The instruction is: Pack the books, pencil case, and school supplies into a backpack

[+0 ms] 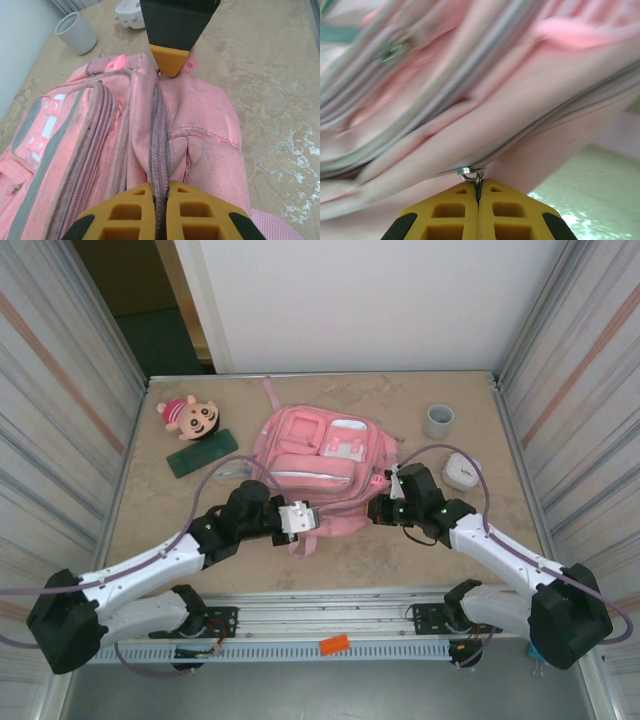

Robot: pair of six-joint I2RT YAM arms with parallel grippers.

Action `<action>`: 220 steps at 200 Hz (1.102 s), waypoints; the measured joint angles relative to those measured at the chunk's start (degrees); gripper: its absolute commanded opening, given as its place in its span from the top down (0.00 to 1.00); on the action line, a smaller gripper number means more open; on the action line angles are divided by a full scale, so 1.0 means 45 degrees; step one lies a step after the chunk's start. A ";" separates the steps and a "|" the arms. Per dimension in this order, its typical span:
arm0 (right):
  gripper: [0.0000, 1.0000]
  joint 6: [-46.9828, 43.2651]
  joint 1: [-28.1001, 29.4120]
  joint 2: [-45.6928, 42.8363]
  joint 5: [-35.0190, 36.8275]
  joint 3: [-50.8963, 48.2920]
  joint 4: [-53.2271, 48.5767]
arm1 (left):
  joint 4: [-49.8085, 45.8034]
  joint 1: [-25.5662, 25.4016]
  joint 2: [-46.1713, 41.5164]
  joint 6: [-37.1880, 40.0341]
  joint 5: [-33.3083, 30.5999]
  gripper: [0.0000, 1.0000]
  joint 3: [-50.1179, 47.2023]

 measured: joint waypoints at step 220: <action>0.44 -0.0136 -0.3657 -0.2895 -0.0869 0.0325 -0.0792 | -0.1355 -0.1122 -0.0398 -0.0408 -0.0656 0.27 0.1433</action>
